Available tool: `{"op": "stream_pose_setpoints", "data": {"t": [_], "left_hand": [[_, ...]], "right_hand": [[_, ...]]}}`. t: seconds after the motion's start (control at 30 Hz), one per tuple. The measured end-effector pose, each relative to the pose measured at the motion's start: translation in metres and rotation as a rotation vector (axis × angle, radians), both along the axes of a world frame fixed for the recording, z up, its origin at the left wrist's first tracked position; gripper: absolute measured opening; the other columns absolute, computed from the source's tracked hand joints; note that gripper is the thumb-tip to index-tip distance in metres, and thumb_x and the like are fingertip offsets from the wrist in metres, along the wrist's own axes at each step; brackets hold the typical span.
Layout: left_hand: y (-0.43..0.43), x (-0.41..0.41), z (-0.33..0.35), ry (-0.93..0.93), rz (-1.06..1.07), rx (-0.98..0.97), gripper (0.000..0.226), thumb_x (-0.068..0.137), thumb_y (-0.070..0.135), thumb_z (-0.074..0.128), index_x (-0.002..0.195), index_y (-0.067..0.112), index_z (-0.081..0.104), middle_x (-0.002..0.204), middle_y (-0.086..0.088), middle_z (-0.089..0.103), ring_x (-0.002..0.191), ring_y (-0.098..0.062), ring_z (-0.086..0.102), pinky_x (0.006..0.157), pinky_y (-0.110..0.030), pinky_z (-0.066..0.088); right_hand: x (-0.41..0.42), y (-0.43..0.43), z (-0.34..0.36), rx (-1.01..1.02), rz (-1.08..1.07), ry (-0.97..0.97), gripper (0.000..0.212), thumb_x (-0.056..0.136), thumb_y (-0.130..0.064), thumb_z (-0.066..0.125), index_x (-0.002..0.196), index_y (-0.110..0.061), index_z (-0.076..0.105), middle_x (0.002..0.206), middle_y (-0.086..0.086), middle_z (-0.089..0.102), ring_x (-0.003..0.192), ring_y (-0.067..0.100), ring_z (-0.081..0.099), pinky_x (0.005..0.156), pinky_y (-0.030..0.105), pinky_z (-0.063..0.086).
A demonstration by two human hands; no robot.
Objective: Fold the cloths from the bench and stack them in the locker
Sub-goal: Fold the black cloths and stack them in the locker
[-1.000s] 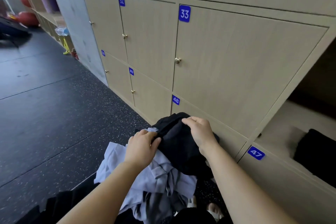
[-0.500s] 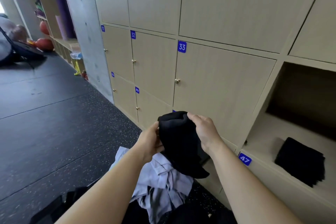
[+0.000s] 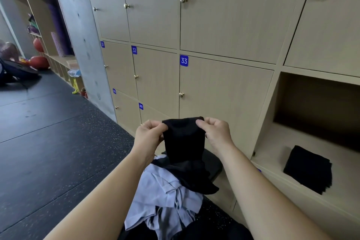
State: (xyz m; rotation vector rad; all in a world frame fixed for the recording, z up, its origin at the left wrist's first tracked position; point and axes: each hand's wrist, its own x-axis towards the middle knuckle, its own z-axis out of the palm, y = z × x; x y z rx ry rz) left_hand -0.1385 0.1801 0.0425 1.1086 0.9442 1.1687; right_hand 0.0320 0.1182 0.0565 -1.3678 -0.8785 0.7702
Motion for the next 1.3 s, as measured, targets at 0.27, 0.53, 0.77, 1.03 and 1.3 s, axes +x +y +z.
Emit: {"op": "stream_pose_setpoints", "data": {"t": [0.27, 0.53, 0.77, 1.03, 1.3], "left_hand": [[0.006, -0.002, 0.017, -0.003, -0.084, 0.066, 0.029, 0.088, -0.003, 0.060, 0.108, 0.017, 0.065, 0.083, 0.001, 0.071, 0.072, -0.008, 0.066, 0.069, -0.020, 0.050], [0.019, -0.005, 0.030, 0.359, -0.022, 0.250, 0.028, 0.089, -0.003, 0.064, 0.115, 0.007, 0.068, 0.075, -0.002, 0.061, 0.076, -0.011, 0.061, 0.072, -0.012, 0.046], [0.020, -0.008, 0.039, 0.570, -0.090, 0.355, 0.013, 0.095, 0.011, 0.060, 0.100, 0.010, 0.072, 0.074, -0.008, 0.047, 0.056, -0.008, 0.044, 0.051, -0.009, 0.037], [0.020, -0.008, 0.040, 0.467, -0.199, 0.291, 0.016, 0.098, 0.019, 0.057, 0.090, 0.011, 0.067, 0.091, -0.006, 0.069, 0.085, -0.015, 0.060, 0.080, -0.027, 0.045], [-0.002, 0.016, 0.040, 0.246, -0.277, 0.122, 0.032, 0.092, 0.028, 0.066, 0.116, 0.009, 0.055, 0.105, -0.008, 0.070, 0.090, -0.019, 0.070, 0.071, -0.029, 0.058]], "right_hand": [[-0.009, 0.004, 0.017, 0.084, 0.047, 0.066, 0.021, 0.090, -0.012, 0.065, 0.090, 0.010, 0.066, 0.078, 0.013, 0.063, 0.066, 0.015, 0.058, 0.055, 0.014, 0.047], [-0.004, 0.004, 0.022, 0.137, -0.088, 0.003, 0.017, 0.086, -0.013, 0.068, 0.076, 0.000, 0.062, 0.080, 0.005, 0.059, 0.076, 0.021, 0.057, 0.073, 0.034, 0.048], [-0.001, -0.003, 0.031, 0.185, -0.024, 0.006, 0.013, 0.086, -0.005, 0.068, 0.080, 0.005, 0.063, 0.074, 0.012, 0.056, 0.068, 0.019, 0.050, 0.055, 0.018, 0.044], [0.004, -0.002, 0.029, 0.177, -0.078, -0.062, 0.017, 0.082, -0.010, 0.073, 0.071, -0.003, 0.062, 0.068, 0.007, 0.058, 0.066, 0.017, 0.053, 0.062, 0.027, 0.045], [0.002, -0.002, 0.026, 0.179, -0.161, -0.056, 0.016, 0.083, -0.015, 0.071, 0.079, -0.002, 0.063, 0.073, 0.010, 0.063, 0.069, 0.022, 0.059, 0.068, 0.039, 0.052]]}}
